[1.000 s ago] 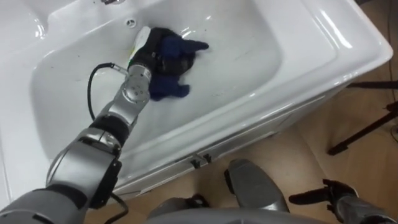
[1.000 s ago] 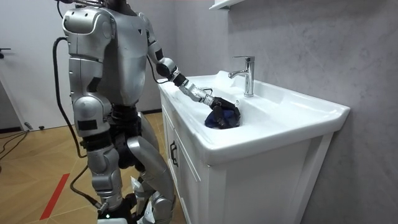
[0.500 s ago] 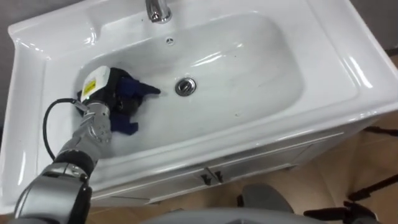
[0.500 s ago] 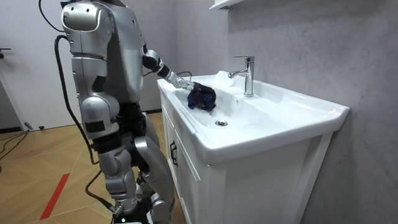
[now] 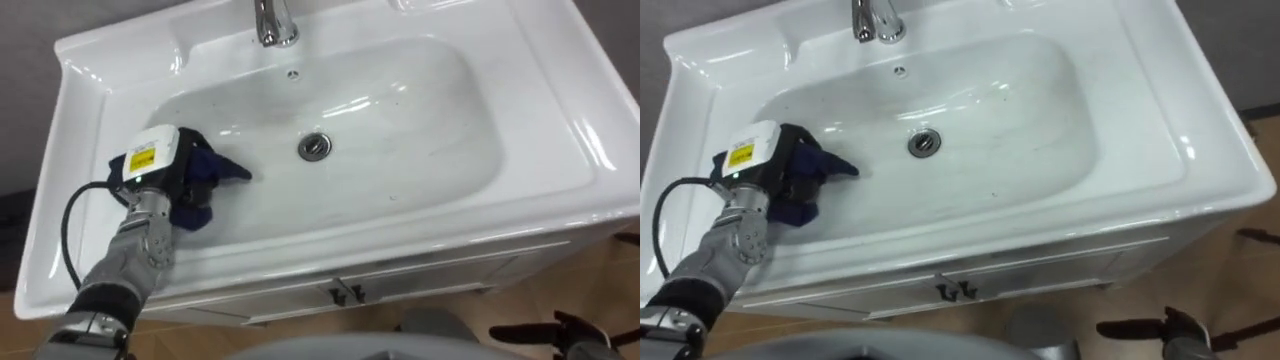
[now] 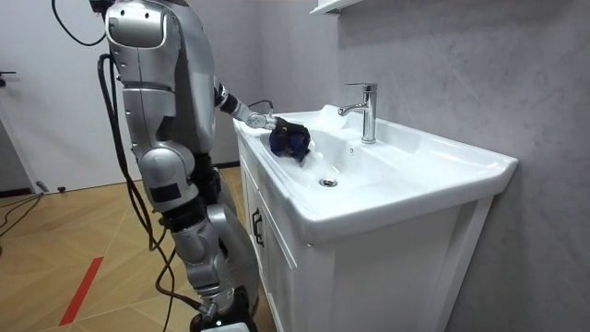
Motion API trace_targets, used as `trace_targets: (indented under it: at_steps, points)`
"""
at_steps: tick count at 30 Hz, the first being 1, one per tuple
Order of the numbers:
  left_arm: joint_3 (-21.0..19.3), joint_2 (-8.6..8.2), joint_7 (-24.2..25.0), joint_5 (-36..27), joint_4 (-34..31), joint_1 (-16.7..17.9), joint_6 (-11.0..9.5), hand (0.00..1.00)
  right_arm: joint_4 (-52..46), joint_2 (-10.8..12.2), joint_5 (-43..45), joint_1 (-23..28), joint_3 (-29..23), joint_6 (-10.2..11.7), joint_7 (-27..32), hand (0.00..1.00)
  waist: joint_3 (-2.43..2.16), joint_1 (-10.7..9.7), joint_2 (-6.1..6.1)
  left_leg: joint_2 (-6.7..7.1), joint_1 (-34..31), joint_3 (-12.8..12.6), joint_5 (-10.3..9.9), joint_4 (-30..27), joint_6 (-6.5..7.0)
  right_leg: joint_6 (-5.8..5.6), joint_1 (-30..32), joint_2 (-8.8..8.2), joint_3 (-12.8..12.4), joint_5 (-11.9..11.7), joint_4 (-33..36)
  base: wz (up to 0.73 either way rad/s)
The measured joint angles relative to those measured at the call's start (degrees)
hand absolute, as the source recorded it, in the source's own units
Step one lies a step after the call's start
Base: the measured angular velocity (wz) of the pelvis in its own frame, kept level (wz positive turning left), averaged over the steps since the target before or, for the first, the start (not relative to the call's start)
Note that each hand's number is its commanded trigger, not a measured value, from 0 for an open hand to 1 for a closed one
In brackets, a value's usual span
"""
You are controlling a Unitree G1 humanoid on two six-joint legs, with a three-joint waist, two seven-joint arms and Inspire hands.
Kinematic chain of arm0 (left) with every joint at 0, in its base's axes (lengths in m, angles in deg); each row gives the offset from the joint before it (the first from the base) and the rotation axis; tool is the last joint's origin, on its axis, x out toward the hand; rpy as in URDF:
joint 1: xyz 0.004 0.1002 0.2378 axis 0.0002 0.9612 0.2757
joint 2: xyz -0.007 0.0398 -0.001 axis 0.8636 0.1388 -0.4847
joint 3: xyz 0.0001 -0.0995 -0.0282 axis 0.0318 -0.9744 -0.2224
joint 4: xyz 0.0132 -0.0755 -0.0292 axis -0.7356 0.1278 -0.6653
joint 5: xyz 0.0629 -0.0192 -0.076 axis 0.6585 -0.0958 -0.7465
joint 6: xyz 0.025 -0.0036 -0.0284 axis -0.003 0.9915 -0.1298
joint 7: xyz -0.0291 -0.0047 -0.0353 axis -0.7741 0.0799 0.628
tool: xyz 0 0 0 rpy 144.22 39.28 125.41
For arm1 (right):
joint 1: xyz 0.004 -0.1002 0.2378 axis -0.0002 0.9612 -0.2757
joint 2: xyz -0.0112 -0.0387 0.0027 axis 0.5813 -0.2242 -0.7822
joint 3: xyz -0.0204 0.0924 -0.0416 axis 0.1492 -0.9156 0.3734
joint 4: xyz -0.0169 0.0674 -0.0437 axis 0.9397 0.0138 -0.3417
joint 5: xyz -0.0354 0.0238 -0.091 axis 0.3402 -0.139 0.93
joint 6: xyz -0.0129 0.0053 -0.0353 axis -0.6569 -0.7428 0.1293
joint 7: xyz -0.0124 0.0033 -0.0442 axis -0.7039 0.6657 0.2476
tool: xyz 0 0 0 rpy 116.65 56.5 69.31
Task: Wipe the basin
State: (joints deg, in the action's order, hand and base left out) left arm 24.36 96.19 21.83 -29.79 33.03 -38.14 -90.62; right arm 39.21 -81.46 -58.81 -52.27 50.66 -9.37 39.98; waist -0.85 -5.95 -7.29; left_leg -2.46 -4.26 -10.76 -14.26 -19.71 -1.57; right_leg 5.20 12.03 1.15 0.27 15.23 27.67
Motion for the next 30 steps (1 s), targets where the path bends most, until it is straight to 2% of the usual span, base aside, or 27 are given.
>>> trace_targets:
  at_steps: [3, 5, 6, 9, 11, 12, 14, 16, 19, 20, 21, 23, 24, 26, 30]
  points:
    - [0.0, -0.46, 0.4, -0.1, 0.2, -0.1, 1.1, 1.0, 0.3, 0.2, 0.0, -0.4, 0.6, 0.0, -0.1, 0.0, 0.23, -0.3, 0.56, -0.01, 0.4, 0.0, 0.0, -0.1, -0.02, 0.12, -0.4, 0.03, 0.0, 0.2, 0.0, 0.0]
    - [0.0, -1.46, 0.7, -1.1, 0.4, -1.3, 2.7, 1.0, 0.5, 0.7, 0.0, -0.8, 0.5, 0.0, 0.0, 0.0, 0.78, -1.6, 1.4, -0.02, 0.9, 0.0, 0.1, -0.2, -0.04, -0.03, -0.7, -0.02, 0.1, 0.5, 0.0, 0.11]
    - [-0.1, -1.8, 1.0, -1.5, 0.4, -1.6, 3.2, 1.0, 0.4, 0.9, 0.0, -0.9, 0.5, 0.0, 0.0, 0.0, 0.88, -1.9, 1.59, -0.01, 0.8, 0.0, 0.0, -0.2, -0.04, -0.16, -0.7, -0.01, 0.1, 0.6, 0.0, 0.16]
    - [0.1, -3.87, 3.0, -4.9, 2.8, -5.5, 4.3, 1.0, 0.8, 1.6, -0.1, -1.1, 1.2, 0.0, 0.0, 0.0, 1.36, -2.8, 3.04, 0.1, 0.4, -0.1, 0.1, -0.5, -0.04, -0.53, -0.4, -0.03, -0.1, 0.7, 0.1, 0.05]
    - [0.9, -5.3, 4.2, -10.0, 5.5, -9.2, 5.4, 1.0, 1.0, 2.6, 0.0, -2.0, 2.3, -0.1, -0.1, 0.0, 1.8, -3.6, 3.92, 0.18, -0.2, -0.3, 0.0, -0.6, 0.01, -0.78, 0.3, -0.06, -0.3, 0.4, 0.2, 0.0]
    - [1.3, -6.52, 4.8, -11.6, 5.9, -10.4, 6.1, 1.0, 1.1, 3.1, -0.1, -2.3, 2.3, 0.0, -0.1, 0.0, 1.85, -4.8, 4.08, 0.17, -0.5, -0.3, -0.1, -0.9, 0.2, -0.98, 0.2, -0.12, -0.1, 0.3, -0.1, 0.03]
    - [2.5, -8.22, 5.9, -12.6, 6.2, -12.2, 7.6, 1.0, 2.4, 3.4, 0.1, -3.1, 2.6, 0.0, -0.6, 0.0, 1.86, -5.7, 4.09, 0.25, -0.9, -0.5, -0.2, -1.2, 0.45, -1.25, 0.5, -0.29, -0.2, 0.1, -0.1, 0.03]
    - [3.5, -9.04, 7.3, -13.7, 7.3, -14.5, 7.9, 1.0, 3.0, 3.5, 0.3, -4.0, 3.5, -0.1, -1.0, 0.0, 2.01, -6.5, 4.08, 0.21, -1.7, -1.4, -0.3, -1.8, 0.62, -1.5, 1.3, -0.39, -0.6, -0.1, 0.1, -0.13]
    - [6.7, -9.84, 9.0, -20.7, 8.6, -17.2, 8.5, 1.0, 3.5, 3.5, -0.1, -4.9, 5.1, -0.1, -1.1, 0.0, 2.23, -8.6, 3.74, 0.46, -2.3, -1.7, -0.4, -2.0, 0.73, -1.71, 2.0, -0.73, -0.9, -0.5, 0.0, -0.09]
    - [7.7, -10.51, 9.4, -23.6, 9.4, -18.3, 8.9, 1.0, 3.6, 3.4, -0.4, -5.0, 5.7, -0.1, -1.0, 0.0, 2.39, -9.7, 3.45, 0.57, -2.4, -1.9, -0.5, -2.0, 0.97, -1.94, 2.1, -0.79, -1.0, -0.5, 0.0, 0.0]
    - [8.1, -10.71, 9.7, -24.6, 10.1, -18.9, 8.9, 1.0, 3.7, 3.4, -0.4, -5.0, 5.8, -0.1, -1.0, 0.0, 2.47, -9.8, 3.31, 0.62, -2.4, -2.0, -0.5, -2.0, 1.06, -2.03, 2.2, -0.81, -1.2, -0.6, 0.0, -0.1]
    - [9.8, -12.08, 10.0, -28.0, 10.6, -20.5, 9.4, 1.0, 4.5, 3.2, -0.3, -5.8, 6.3, -0.1, -1.1, 0.0, 2.62, -11.3, 2.37, 0.79, -3.3, -3.2, -0.6, -2.1, 1.68, -2.44, 3.5, -1.19, -1.6, -0.6, 0.4, -0.11]
    - [10.1, -12.07, 10.2, -28.9, 10.7, -21.1, 9.5, 1.0, 4.5, 3.2, -0.3, -5.8, 6.6, -0.1, -1.1, 0.0, 2.65, -11.5, 2.37, 1.02, -3.5, -3.5, -0.6, -2.0, 1.88, -2.64, 4.1, -1.31, -2.0, -0.4, 1.0, -0.16]
    - [11.1, -11.72, 10.4, -33.8, 11.1, -22.4, 9.9, 1.0, 5.2, 2.8, -0.3, -6.4, 7.9, -0.3, -1.1, 0.0, 2.71, -11.6, 2.06, 1.31, -4.1, -5.8, -0.6, -2.0, 2.16, -3.06, 6.2, -1.55, -3.9, 0.0, 2.7, -0.32]
    - [12.3, -11.43, 11.8, -40.9, 11.2, -24.1, 10.2, 1.0, 5.8, 2.7, -0.6, -6.5, 9.1, -0.3, -1.1, 0.0, 2.95, -14.1, 1.66, 1.3, -5.7, -6.6, -0.9, -3.2, 2.64, -3.6, 7.2, -2.09, -3.5, 0.0, 3.2, 0.09]
